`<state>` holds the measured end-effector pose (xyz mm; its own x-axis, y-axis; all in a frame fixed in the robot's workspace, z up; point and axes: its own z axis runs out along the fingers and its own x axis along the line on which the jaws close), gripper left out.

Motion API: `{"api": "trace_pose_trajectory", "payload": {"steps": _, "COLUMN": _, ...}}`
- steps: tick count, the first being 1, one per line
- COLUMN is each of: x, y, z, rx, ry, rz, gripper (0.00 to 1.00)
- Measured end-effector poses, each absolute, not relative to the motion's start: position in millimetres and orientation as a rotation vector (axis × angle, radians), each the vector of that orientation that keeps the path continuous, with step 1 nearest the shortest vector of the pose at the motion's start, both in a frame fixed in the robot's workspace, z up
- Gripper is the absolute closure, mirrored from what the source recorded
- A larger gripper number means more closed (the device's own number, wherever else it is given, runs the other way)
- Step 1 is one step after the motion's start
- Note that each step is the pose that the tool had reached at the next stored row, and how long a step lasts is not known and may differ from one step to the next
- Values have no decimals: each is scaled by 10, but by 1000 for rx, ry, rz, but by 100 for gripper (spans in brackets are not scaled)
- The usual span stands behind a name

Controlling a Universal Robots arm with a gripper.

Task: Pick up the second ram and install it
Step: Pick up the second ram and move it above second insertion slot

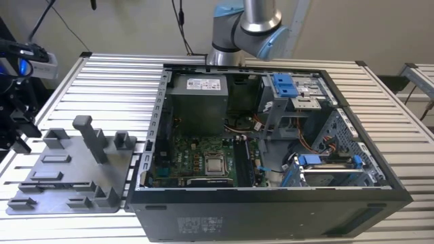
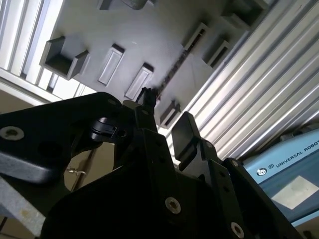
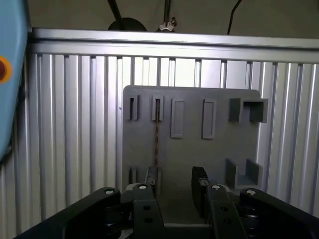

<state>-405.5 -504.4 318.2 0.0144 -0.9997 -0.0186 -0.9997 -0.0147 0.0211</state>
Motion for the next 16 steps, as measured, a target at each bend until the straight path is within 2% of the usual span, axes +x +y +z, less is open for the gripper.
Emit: {"api": "trace_pose_trajectory", "payload": {"steps": 16, "x": -4055, "y": -5045, "z": 2950, "rx": 2236, "ry": -2204, "rz": -44, "gripper": 58}}
